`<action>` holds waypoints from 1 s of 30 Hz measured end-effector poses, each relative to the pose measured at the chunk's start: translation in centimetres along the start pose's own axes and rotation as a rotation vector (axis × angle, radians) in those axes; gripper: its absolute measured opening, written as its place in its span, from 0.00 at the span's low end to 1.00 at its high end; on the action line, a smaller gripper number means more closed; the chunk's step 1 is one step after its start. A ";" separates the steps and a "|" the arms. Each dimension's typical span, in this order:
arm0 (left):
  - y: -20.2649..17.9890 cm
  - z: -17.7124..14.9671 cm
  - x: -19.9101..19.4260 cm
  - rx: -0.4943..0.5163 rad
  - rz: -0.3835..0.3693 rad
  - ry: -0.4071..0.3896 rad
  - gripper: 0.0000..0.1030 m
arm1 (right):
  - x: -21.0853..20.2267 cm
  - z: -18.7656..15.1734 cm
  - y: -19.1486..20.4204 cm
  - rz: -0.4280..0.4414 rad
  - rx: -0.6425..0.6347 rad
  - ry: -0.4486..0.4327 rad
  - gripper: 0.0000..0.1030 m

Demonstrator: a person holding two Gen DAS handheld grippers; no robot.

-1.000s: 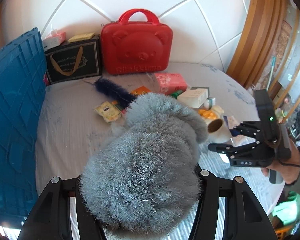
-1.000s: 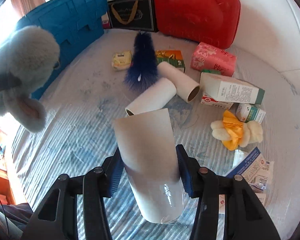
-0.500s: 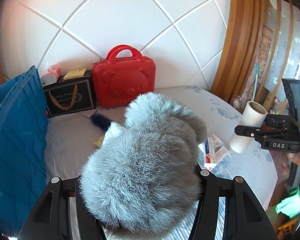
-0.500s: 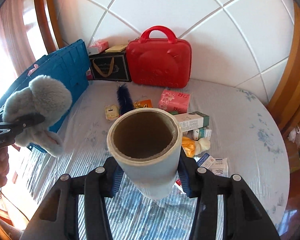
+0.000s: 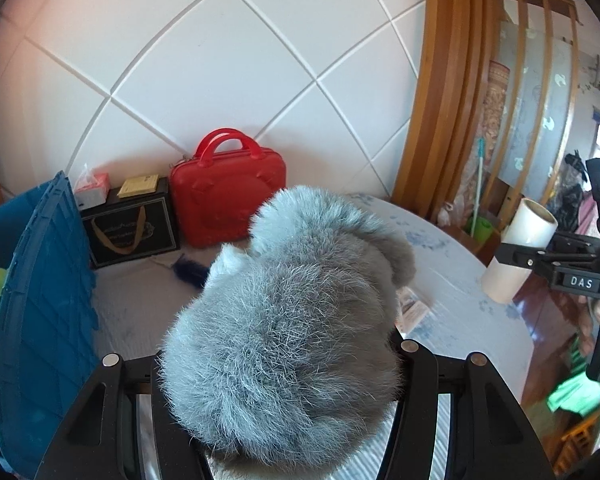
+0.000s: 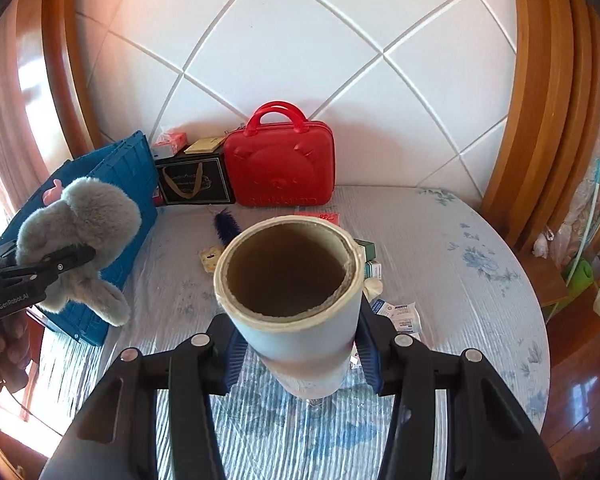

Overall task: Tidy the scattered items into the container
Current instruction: 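Lift the grey plush and paper roll and carry both over the blue crate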

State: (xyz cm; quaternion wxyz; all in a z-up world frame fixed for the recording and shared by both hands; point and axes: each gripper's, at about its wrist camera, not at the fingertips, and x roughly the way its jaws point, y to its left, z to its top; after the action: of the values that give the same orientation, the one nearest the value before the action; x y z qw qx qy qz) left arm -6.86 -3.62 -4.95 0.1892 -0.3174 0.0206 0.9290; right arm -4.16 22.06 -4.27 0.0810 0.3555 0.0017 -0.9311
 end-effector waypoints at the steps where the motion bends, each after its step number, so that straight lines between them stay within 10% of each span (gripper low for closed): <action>1: 0.0 0.0 -0.2 0.006 -0.005 -0.003 0.55 | -0.4 0.0 0.2 -0.009 0.003 -0.004 0.45; 30: 5.2 -1.6 -6.2 0.049 -0.071 -0.096 0.55 | -5.0 0.5 9.0 -0.079 0.005 -0.053 0.45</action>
State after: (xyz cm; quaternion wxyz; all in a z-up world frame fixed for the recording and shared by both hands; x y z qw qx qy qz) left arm -3.37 -10.82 -2.98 0.2304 -0.2685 0.0229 0.9350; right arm 0.53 13.85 -0.13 0.0433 0.3307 0.0113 -0.9427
